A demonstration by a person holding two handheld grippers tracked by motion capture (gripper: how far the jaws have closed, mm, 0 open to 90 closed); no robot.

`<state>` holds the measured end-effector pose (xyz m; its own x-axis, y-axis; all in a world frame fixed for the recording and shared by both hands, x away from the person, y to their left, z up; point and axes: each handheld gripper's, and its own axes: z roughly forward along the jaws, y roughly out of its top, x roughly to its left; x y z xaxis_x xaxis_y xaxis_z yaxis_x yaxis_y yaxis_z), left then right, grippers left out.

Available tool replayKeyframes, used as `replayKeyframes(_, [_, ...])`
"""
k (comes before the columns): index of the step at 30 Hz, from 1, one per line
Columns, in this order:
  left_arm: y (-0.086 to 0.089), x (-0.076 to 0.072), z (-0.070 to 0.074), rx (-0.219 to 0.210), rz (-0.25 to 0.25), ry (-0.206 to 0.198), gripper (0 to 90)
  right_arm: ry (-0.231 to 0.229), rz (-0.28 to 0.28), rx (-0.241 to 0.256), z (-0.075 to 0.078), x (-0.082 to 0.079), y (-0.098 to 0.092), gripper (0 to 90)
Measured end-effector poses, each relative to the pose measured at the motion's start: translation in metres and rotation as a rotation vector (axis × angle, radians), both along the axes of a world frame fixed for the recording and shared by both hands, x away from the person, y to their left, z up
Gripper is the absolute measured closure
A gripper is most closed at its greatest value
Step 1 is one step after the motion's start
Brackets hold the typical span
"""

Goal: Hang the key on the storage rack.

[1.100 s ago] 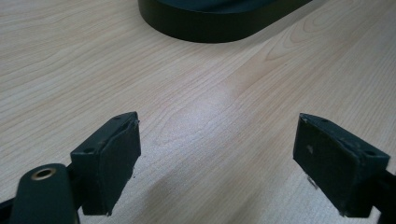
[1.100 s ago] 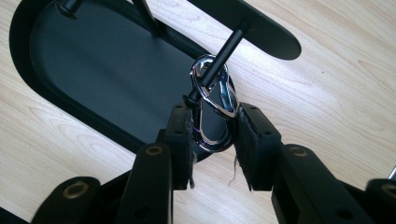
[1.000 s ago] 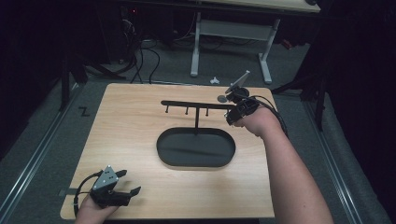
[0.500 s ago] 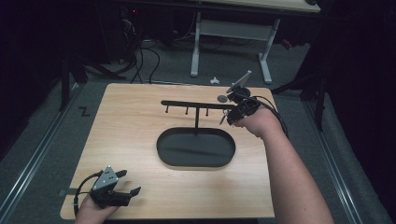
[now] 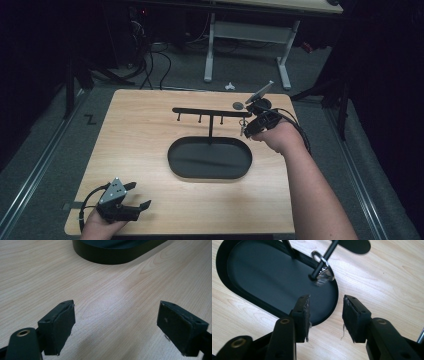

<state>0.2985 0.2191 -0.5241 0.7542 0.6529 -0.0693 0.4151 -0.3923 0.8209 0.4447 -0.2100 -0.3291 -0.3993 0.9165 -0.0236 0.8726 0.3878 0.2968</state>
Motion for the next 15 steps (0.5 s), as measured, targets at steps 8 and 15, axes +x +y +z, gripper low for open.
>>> replayKeyframes(8, [-0.003, 0.001, 0.000, 0.002, -0.006, -0.001, 15.5, -0.006, -0.019, -0.001, -0.011, -0.011, -0.006, 56.0])
replayKeyframes(15, [-0.004, 0.001, -0.001, 0.006, -0.010, 0.004, 15.5, -0.018, -0.015, -0.014, -0.026, -0.019, -0.009, 53.6])
